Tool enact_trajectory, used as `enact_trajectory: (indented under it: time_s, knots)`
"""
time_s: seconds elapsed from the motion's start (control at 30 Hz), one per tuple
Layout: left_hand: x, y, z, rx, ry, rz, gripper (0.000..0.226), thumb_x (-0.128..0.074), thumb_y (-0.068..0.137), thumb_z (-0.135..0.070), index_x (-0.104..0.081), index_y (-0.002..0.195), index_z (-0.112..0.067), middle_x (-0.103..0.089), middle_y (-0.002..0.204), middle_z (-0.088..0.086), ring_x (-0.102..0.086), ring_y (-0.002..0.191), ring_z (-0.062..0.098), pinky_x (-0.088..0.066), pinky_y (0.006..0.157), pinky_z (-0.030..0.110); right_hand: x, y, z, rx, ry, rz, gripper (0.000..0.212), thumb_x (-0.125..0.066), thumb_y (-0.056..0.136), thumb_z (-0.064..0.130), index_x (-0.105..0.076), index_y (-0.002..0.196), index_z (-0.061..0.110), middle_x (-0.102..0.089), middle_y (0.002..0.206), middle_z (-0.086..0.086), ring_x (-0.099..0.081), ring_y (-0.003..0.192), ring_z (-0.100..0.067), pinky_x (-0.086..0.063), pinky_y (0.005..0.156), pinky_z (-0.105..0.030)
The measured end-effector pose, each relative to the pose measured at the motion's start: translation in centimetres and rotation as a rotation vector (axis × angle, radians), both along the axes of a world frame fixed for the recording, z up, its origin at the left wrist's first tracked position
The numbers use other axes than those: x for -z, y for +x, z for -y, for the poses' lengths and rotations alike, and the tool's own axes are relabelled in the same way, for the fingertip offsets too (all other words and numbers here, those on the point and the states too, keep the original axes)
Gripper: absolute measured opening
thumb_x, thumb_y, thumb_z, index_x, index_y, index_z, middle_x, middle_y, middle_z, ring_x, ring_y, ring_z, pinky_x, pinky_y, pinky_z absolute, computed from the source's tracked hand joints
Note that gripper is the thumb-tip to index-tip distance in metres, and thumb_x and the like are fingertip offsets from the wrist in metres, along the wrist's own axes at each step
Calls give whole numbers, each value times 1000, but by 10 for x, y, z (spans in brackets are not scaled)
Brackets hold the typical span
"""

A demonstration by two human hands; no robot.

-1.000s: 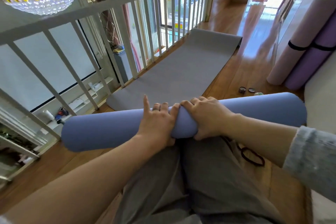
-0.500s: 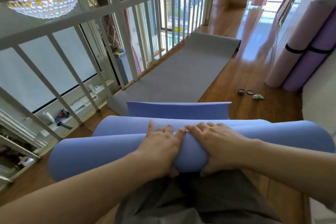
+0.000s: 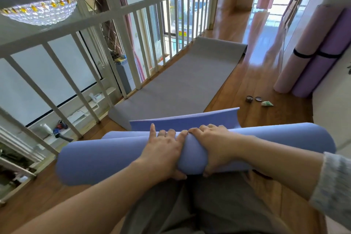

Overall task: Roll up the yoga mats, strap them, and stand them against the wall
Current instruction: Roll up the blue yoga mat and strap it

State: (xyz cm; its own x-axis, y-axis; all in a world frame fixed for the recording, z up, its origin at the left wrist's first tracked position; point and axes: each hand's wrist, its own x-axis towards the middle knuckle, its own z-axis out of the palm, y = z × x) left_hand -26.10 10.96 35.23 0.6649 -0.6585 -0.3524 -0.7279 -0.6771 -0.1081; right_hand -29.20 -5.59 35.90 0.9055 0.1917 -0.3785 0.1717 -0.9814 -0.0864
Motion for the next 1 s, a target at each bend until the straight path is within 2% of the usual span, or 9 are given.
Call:
enact_trajectory:
  time_s: [0.1, 0.2, 0.33, 0.47, 0.53, 0.6, 0.77, 0.9, 1.0]
  knots:
    - [-2, 20, 1, -16, -41, -80, 108, -68, 72, -64, -5, 151, -25, -35, 147, 6, -33, 136, 28, -9, 115, 57, 0, 11, 2, 15, 8, -23, 113, -83, 57, 58, -21, 147, 28, -41, 141, 1, -39, 129, -22, -31, 110, -45]
    - [-6, 40, 1, -23, -61, -185, 107, -72, 67, -65, -13, 150, -28, -41, 143, 4, -39, 131, 27, -22, 112, 56, 12, 3, -6, 0, -106, 121, 121, -78, 61, 62, -9, 151, 21, -32, 148, -3, -31, 135, -26, -20, 114, -55]
    - [-5, 62, 2, -54, -104, -322, 99, -76, 62, -64, -28, 143, -34, -49, 135, -2, -47, 123, 22, -37, 106, 44, 16, 6, -7, 46, -42, 163, 106, -78, 57, 63, -27, 142, 25, -45, 136, 0, -43, 123, -22, -34, 105, -46]
    - [-6, 46, 6, -7, -5, -119, 107, -68, 72, -65, -7, 152, -27, -34, 149, 3, -33, 137, 29, -11, 114, 60, 5, 28, 2, 68, 11, 22, 102, -82, 51, 64, -36, 135, 29, -51, 128, 4, -50, 114, -19, -42, 97, -41]
    - [0, 33, 6, 8, -14, -28, 110, -67, 74, -64, 0, 152, -25, -28, 153, 6, -28, 140, 30, -5, 115, 60, 2, 36, 5, 73, 8, -36, 103, -83, 49, 64, -38, 134, 29, -52, 127, 4, -51, 114, -19, -43, 97, -40]
    - [4, 35, 5, -11, -45, -28, 108, -68, 74, -63, -3, 152, -25, -28, 154, 5, -26, 142, 29, -6, 115, 59, 3, 35, 2, 83, -22, -12, 106, -82, 52, 64, -34, 139, 27, -50, 132, 2, -49, 118, -20, -40, 102, -42]
    - [-3, 62, 10, -30, -42, -134, 108, -72, 68, -64, -13, 151, -29, -35, 150, 2, -33, 137, 25, -22, 113, 53, 26, 6, -11, 8, -213, 285, 113, -69, 73, 59, 2, 151, 19, -23, 151, -9, -24, 139, -29, -13, 115, -57]
    - [-10, 76, 11, -90, -60, -230, 101, -74, 68, -60, -20, 149, -32, -40, 146, -2, -37, 133, 22, -25, 112, 52, 28, 22, -5, 7, -115, 304, 106, -70, 69, 59, -11, 149, 22, -36, 145, -6, -37, 131, -27, -25, 112, -52]
    - [0, 59, 8, -6, -25, 7, 108, -68, 71, -62, -6, 152, -26, -31, 151, 3, -30, 139, 28, -7, 113, 63, 28, 31, 0, 14, -81, 298, 108, -74, 63, 59, -19, 147, 21, -44, 137, -5, -45, 123, -26, -35, 106, -48]
